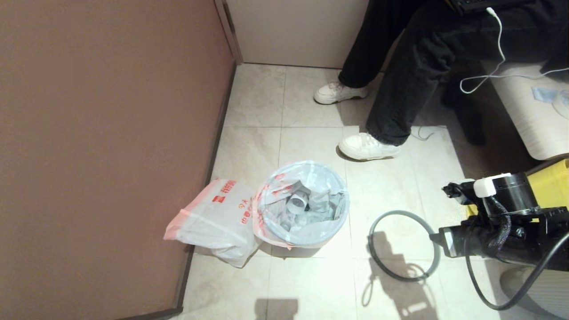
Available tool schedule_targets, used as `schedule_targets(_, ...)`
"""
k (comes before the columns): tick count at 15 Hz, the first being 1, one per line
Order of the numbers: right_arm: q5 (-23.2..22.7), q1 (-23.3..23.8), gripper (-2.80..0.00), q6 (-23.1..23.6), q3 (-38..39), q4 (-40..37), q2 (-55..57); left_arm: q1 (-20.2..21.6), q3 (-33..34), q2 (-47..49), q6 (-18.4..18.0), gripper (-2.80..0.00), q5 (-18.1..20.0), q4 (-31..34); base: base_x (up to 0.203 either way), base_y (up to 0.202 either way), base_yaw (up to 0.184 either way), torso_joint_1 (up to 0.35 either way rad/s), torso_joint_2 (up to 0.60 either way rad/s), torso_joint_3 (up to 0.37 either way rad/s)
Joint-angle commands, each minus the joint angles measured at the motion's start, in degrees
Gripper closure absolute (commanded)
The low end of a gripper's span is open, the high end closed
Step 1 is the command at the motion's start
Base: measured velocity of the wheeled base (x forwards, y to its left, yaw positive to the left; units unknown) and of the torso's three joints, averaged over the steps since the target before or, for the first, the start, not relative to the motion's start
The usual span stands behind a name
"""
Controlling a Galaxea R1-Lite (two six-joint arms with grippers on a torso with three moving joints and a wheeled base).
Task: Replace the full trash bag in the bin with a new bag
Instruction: Place the trash bag on the floor
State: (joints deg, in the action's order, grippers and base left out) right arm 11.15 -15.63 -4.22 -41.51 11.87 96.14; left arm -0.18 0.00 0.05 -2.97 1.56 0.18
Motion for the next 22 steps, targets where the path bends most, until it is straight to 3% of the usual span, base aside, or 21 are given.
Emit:
schedule_targets(1, 0.1, -3.8, 0.0, 0.0, -1.7, 0.0, 1.5, -0.1, 0.0, 0.0, 0.0, 0.0, 0.0, 0.0, 0.0, 0.0, 0.0, 0.0, 0.0, 0.0)
schedule_targets(3, 0.1, -8.9, 0.0, 0.4, -4.3, -0.1, 3.2, 0.0, 0.0, 0.0, 0.0, 0.0, 0.0, 0.0, 0.0, 0.0, 0.0, 0.0, 0.0, 0.0)
schedule_targets(6, 0.1, -12.8, 0.0, 3.0, -10.0, -0.1, 8.3, -0.1, 0.0, 0.0, 0.0, 0.0, 0.0, 0.0, 0.0, 0.0, 0.0, 0.0, 0.0, 0.0)
schedule_targets(10, 0.0, -17.0, 0.0, 4.6, -23.4, -0.8, 18.1, 0.0, 0.0, 0.0, 0.0, 0.0, 0.0, 0.0, 0.0, 0.0, 0.0, 0.0, 0.0, 0.0)
schedule_targets(14, -0.5, -23.1, 0.0, 5.1, -37.7, -6.3, 26.8, 0.0, 0.0, 0.0, 0.0, 0.0, 0.0, 0.0, 0.0, 0.0, 0.0, 0.0, 0.0, 0.0)
schedule_targets(20, 2.0, -24.8, 0.0, 6.5, -56.7, -11.0, 38.2, 0.0, 0.0, 0.0, 0.0, 0.0, 0.0, 0.0, 0.0, 0.0, 0.0, 0.0, 0.0, 0.0)
schedule_targets(21, 3.7, -24.8, -2.8, 7.5, -60.2, -11.5, 41.0, 0.0, 0.0, 0.0, 0.0, 0.0, 0.0, 0.0, 0.0, 0.0, 0.0, 0.0, 0.0, 0.0)
schedule_targets(22, 4.9, -24.8, -2.8, 9.2, -63.0, -11.7, 43.1, 0.0, 0.0, 0.0, 0.0, 0.0, 0.0, 0.0, 0.0, 0.0, 0.0, 0.0, 0.0, 0.0)
